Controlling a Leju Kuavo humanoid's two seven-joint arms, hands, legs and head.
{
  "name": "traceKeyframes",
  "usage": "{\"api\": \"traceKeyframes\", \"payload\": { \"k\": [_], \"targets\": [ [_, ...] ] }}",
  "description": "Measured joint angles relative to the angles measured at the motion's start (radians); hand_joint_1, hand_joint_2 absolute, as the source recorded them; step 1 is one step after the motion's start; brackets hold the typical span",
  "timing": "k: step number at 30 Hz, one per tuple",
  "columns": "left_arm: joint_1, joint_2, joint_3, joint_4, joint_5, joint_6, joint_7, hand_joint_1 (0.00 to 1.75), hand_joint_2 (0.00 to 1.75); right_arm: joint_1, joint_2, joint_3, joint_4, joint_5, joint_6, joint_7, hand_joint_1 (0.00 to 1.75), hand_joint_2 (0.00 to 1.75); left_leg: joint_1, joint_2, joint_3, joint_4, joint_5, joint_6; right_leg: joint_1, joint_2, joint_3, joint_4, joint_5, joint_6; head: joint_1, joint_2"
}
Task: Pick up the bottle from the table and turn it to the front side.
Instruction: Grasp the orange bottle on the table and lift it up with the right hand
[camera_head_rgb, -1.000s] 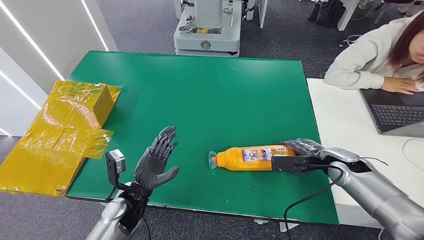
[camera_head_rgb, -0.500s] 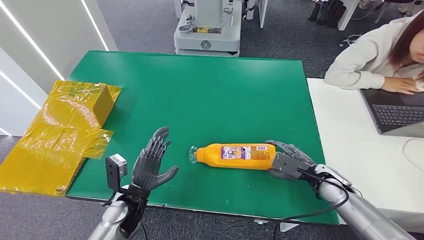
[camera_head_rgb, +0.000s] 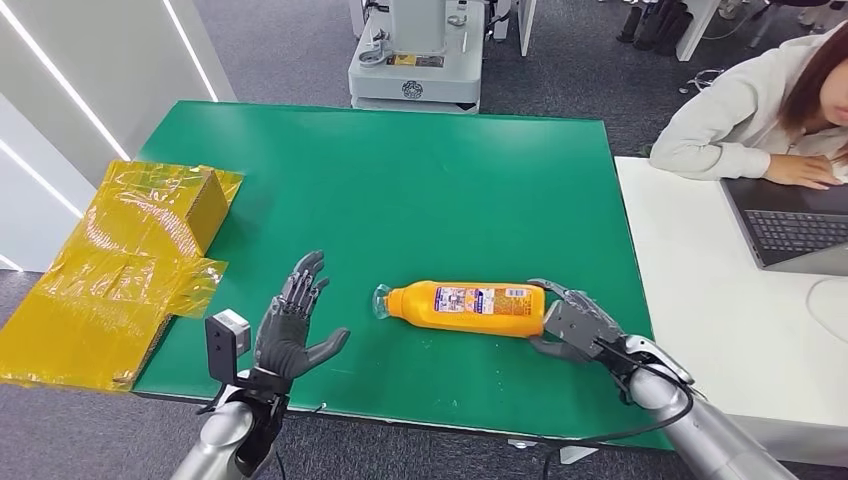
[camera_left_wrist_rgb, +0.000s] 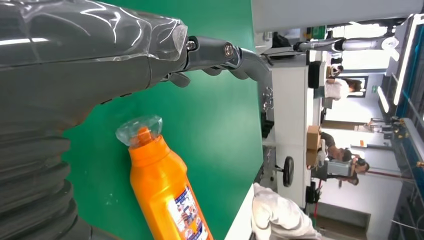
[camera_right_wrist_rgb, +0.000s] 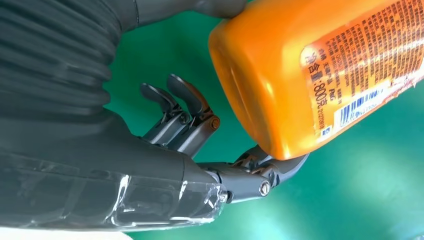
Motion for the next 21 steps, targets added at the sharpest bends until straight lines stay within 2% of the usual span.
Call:
{"api": "traceKeyframes", "payload": {
  "k": [3,4,8,14,21],
  "targets": [
    [0.008,0.004,0.0,0.0,0.003,0.003,-0.006,0.0,1.75,0.023,-0.006,-0.014,-0.004,0.004,-0.001,-0.006,0.05,1.75,0.0,0.0,0.0,0.0,0.0,0.0,0.0,0.0,0.0,0.0,0.0,0.0,0.0,0.0],
    [0.011,0.006,0.0,0.0,0.005,-0.001,-0.008,0.0,1.75,0.029,-0.011,-0.016,-0.009,0.017,0.0,0.0,0.0,1.75,0.0,0.0,0.0,0.0,0.0,0.0,0.0,0.0,0.0,0.0,0.0,0.0,0.0,0.0],
    [0.025,0.008,0.004,-0.002,0.037,-0.041,-0.002,0.0,1.75,0.032,-0.037,-0.016,-0.041,0.108,0.0,0.069,0.0,1.75,0.0,0.0,-0.001,0.0,0.0,0.0,0.0,0.0,0.0,0.0,0.0,0.0,0.0,0.0],
    [0.032,0.008,0.014,-0.005,0.12,-0.135,0.036,0.0,1.75,-0.014,-0.051,-0.016,-0.112,0.202,0.049,0.146,0.0,1.75,0.0,0.0,0.0,0.0,0.0,0.0,0.0,0.0,0.0,0.0,0.0,0.0,0.0,0.0],
    [0.032,0.008,0.025,-0.005,0.141,-0.16,0.049,0.0,1.75,-0.008,-0.059,-0.035,-0.231,0.247,0.011,0.134,0.0,1.75,0.0,0.001,0.0,0.0,0.0,0.0,0.0,0.001,-0.001,0.0,0.0,0.0,0.0,0.0]
  ]
}}
